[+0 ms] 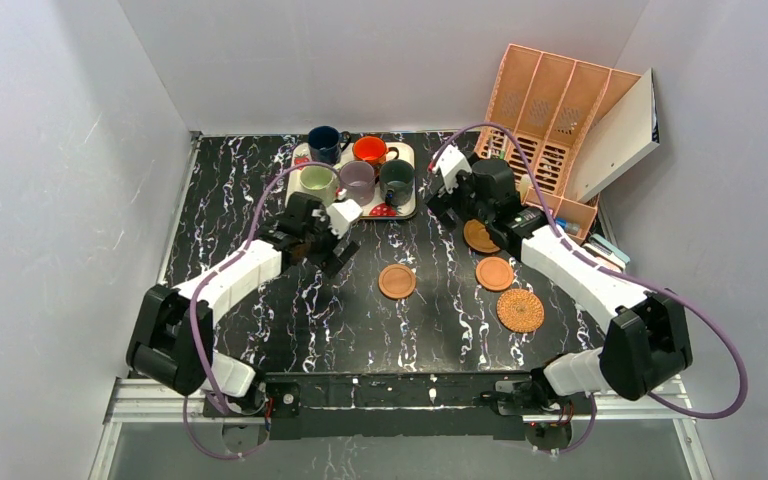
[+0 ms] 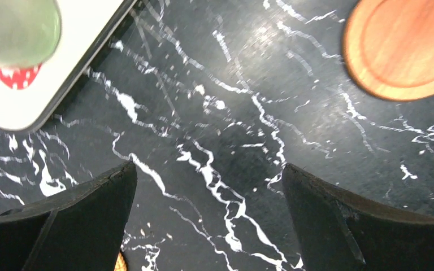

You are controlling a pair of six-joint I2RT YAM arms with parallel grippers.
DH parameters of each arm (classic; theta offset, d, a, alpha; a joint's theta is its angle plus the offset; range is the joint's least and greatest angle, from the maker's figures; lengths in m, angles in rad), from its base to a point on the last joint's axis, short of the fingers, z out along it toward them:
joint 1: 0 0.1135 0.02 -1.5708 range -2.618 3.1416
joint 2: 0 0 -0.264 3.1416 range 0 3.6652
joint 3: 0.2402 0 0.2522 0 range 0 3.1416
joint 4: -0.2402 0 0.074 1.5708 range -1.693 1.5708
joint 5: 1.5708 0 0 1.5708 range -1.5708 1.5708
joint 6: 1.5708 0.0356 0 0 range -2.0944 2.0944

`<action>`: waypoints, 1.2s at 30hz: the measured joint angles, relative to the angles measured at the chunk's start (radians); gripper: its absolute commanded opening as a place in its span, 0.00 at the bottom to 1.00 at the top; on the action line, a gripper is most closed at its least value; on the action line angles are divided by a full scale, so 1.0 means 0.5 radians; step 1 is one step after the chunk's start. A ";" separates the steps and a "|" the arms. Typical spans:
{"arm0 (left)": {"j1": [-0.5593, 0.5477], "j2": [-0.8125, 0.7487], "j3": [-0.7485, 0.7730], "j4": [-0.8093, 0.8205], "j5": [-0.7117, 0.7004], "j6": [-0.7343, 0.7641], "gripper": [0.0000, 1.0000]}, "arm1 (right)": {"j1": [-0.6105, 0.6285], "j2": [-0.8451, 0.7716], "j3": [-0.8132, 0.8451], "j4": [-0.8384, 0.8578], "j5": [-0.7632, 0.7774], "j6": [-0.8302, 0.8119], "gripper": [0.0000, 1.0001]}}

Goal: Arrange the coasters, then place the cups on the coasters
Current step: Move the coaster to the center of the board.

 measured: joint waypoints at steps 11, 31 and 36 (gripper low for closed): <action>-0.562 0.504 0.395 -0.013 -0.251 0.040 0.98 | -0.142 -0.172 -0.053 0.128 0.101 0.008 0.99; -0.905 0.844 0.523 0.217 -0.819 0.076 0.98 | -0.174 -0.179 -0.066 0.188 0.117 0.011 0.99; -0.901 0.744 0.344 0.376 -0.898 0.109 0.98 | -0.174 -0.179 -0.066 0.193 0.109 0.012 0.99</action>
